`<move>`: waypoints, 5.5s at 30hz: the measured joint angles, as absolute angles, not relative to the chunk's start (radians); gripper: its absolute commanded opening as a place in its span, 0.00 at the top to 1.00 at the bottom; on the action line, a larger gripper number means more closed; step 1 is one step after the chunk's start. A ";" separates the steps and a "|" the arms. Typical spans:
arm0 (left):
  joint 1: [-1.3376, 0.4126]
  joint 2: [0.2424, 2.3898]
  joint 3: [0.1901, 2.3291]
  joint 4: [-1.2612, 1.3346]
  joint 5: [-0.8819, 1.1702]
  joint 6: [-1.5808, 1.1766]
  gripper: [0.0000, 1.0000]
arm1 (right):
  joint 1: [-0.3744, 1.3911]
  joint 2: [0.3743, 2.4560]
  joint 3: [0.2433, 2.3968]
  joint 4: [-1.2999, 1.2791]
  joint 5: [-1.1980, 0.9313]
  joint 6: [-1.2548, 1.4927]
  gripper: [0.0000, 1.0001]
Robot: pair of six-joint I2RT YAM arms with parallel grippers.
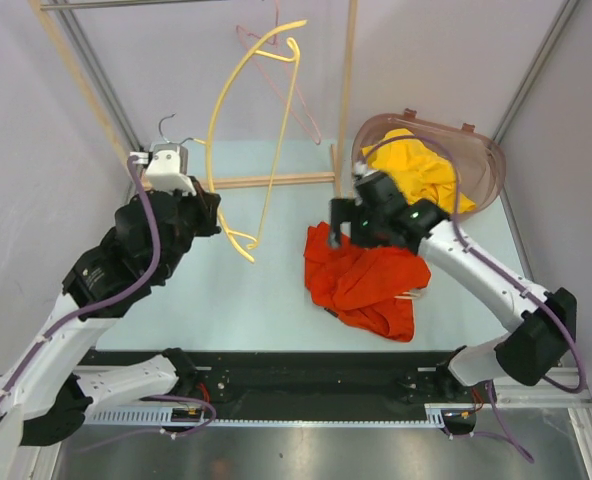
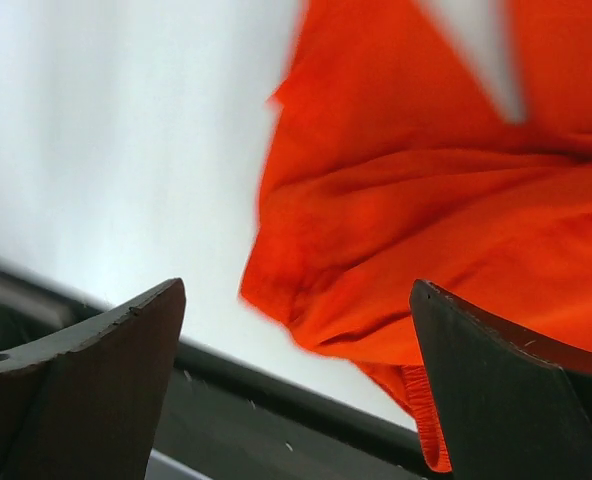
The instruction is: Remove the shorts from the hanger
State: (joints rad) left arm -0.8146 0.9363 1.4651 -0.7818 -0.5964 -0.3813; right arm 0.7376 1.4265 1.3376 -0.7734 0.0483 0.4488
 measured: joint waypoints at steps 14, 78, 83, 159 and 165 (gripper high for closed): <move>-0.736 0.995 1.509 -0.764 -0.491 -0.270 1.00 | 0.107 1.221 0.916 -0.765 -0.130 0.677 0.00; -0.619 1.019 1.541 -0.741 -0.386 -0.206 1.00 | 0.004 1.545 1.982 -0.517 -0.374 0.613 1.00; -0.619 0.994 1.541 -0.741 -0.422 -0.172 1.00 | -0.070 1.620 2.050 -0.465 -0.400 0.681 1.00; -0.506 1.190 1.535 -1.192 -1.168 -0.023 1.00 | 0.420 1.304 1.548 -1.239 0.088 0.781 0.00; -0.454 1.323 1.541 -0.869 -1.215 0.236 1.00 | 0.433 1.224 1.553 -1.317 0.080 0.767 0.00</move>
